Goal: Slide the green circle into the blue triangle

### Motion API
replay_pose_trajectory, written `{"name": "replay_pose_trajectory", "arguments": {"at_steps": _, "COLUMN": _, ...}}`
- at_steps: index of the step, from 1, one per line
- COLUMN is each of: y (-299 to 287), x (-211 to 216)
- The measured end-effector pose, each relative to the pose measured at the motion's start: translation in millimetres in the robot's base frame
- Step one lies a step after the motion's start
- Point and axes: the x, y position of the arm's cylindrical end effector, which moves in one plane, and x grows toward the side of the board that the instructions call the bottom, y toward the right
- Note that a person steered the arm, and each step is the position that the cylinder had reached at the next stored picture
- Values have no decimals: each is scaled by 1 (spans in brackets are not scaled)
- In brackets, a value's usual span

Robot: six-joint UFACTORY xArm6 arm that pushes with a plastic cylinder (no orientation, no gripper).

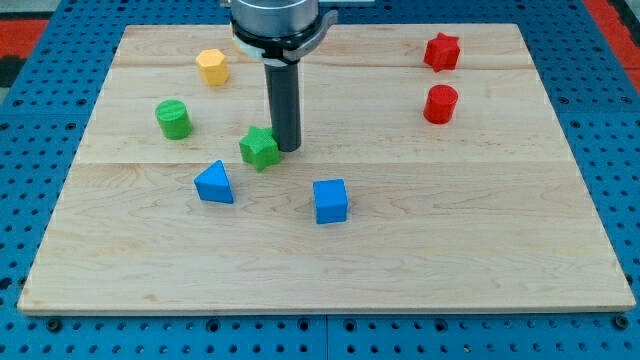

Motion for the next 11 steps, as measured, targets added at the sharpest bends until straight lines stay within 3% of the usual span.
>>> {"name": "replay_pose_trajectory", "arguments": {"at_steps": 1, "y": -16, "x": 0}}
{"name": "replay_pose_trajectory", "arguments": {"at_steps": 3, "y": -43, "x": -68}}
{"name": "replay_pose_trajectory", "arguments": {"at_steps": 5, "y": -143, "x": -75}}
{"name": "replay_pose_trajectory", "arguments": {"at_steps": 6, "y": -153, "x": -65}}
{"name": "replay_pose_trajectory", "arguments": {"at_steps": 8, "y": -126, "x": -5}}
{"name": "replay_pose_trajectory", "arguments": {"at_steps": 9, "y": -111, "x": -5}}
{"name": "replay_pose_trajectory", "arguments": {"at_steps": 11, "y": -67, "x": 35}}
